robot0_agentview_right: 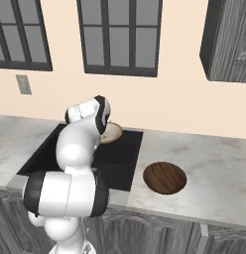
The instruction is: Rinse each bowl for a few seconds and place them down in the sink or on the counter.
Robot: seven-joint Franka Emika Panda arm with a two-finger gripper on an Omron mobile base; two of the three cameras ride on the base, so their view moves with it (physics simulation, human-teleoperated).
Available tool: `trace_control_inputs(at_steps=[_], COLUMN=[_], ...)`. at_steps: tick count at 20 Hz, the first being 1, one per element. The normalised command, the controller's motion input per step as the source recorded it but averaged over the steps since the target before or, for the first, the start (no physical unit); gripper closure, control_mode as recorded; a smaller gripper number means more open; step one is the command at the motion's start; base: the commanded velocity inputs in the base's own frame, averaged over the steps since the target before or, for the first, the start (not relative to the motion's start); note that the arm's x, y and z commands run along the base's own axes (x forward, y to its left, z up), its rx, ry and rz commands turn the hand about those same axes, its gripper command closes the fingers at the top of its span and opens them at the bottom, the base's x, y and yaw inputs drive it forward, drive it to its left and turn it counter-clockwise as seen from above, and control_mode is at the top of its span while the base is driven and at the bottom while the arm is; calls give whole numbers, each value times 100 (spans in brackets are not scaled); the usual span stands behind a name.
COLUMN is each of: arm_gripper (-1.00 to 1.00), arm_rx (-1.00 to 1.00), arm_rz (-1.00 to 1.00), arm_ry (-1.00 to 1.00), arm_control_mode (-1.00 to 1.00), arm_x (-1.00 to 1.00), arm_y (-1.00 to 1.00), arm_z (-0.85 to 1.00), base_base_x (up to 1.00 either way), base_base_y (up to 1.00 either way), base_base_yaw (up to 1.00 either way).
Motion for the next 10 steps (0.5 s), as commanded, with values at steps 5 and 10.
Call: trace_control_inputs(at_steps=[5, 10], arm_gripper=[100, 100], arm_rx=[1, -2], arm_rz=[3, 0], arm_ry=[17, 11], arm_control_mode=[-100, -100], arm_x=[-1, 3], arm_y=[22, 17], arm_z=[0, -8], base_base_x=[0, 0], base_base_y=[0, 0], base_base_yaw=[0, 0])
